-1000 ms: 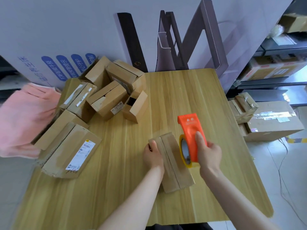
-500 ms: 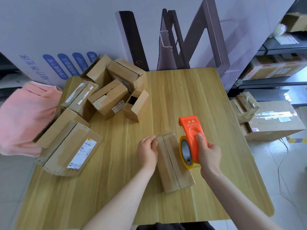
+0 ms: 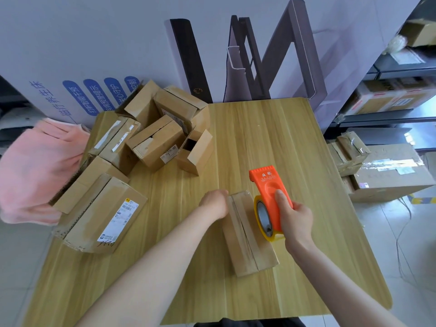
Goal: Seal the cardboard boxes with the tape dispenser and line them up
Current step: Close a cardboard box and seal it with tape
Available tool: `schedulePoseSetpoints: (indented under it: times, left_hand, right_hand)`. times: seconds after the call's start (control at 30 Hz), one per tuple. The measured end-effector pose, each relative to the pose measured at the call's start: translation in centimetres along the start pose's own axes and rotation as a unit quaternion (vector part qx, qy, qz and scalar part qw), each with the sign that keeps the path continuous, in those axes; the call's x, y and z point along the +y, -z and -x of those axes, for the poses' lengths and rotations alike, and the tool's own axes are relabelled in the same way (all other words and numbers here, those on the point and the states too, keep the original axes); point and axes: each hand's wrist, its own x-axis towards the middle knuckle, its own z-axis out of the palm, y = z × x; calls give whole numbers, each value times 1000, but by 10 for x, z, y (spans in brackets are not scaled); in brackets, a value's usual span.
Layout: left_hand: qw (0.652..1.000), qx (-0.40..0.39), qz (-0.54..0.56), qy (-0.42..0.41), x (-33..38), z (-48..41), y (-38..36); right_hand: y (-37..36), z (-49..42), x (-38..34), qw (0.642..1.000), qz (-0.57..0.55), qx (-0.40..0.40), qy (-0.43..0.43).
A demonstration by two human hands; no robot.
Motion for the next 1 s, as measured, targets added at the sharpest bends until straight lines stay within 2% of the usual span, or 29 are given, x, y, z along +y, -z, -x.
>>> schedulePoseSetpoints:
  times: [0.07,0.13,0.23,0.47,0.57,0.73,0.87,0.93,1.0]
  left_hand:
    - [996,73,12,-46,3,2,-6]
    - [990,95,65,-84,10,3,-11]
    - [994,59,64,-67,20,-2,-9]
    - [992,-60,-86,-73,37,-19,7]
    - [984,-85,-120,-98,39,-24,13]
    - [984,-83,-109,-112,36,-32,14]
    - [990,-44,-40,-126,31,-33,13]
    - [978,-7,-95,-185,32,-32,13]
    - [948,6,-189,-254,35,-34,12]
  right_hand:
    - [1,-1,0,1000,-3,2,-7]
    - [2,-2,1,1000,-6,7,-11]
    - [1,-3,4,1000,-9,9,-9]
    - [2,-5,4,1000,-19,6,-19]
    - [5,-7,5,999,-23,16,-28]
    - [6,-8,7,999,-32,23,-36]
    - [7,-7,7,998,-36,23,-38]
    - [7,-7,7,998,-37,23,-39]
    - [7,-7,7,998,-38,23,-38]
